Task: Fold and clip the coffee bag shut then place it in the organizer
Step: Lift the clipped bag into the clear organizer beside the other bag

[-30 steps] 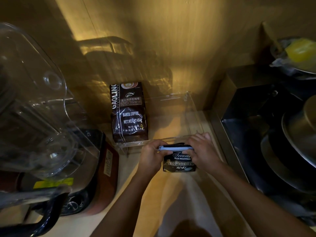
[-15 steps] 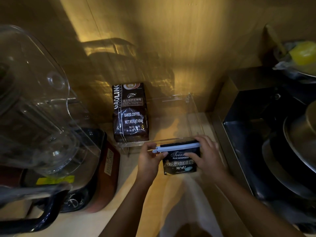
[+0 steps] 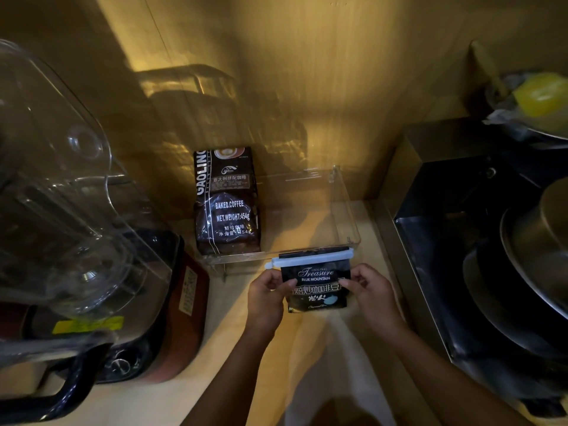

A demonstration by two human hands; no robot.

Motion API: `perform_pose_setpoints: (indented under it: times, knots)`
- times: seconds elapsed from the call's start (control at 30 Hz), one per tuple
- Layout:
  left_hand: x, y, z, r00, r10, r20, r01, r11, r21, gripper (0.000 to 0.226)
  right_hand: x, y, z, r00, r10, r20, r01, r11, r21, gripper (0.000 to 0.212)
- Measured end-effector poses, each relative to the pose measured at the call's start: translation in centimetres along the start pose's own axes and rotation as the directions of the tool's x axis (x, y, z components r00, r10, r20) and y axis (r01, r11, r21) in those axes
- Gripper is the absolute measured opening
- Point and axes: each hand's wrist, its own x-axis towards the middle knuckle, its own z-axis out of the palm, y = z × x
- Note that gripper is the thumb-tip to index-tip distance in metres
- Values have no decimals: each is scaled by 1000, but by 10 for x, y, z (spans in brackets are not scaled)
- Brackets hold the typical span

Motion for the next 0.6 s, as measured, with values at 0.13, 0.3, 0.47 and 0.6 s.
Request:
perform_pose_setpoints:
  times: [0.13, 0.3, 0.47, 0.6]
  knots:
    - [-3, 13, -7, 999, 44, 21, -45, 999, 15, 31, 0, -7, -6, 998, -64, -12, 64, 998, 5, 19]
    - [-7, 49, -17, 985, 161, 62, -163, 986, 38, 42, -2, -40, -18, 974, -224, -46, 227, 970, 87, 29]
    - [-2, 103, -23, 956, 284, 72, -286, 958, 18, 34, 6, -89, -27, 905, -415, -98, 422, 904, 73, 40]
    - [16, 147, -21, 931, 362, 51, -362, 932, 4, 34, 30, -127, -31, 874, -465, -140, 479, 873, 90, 24]
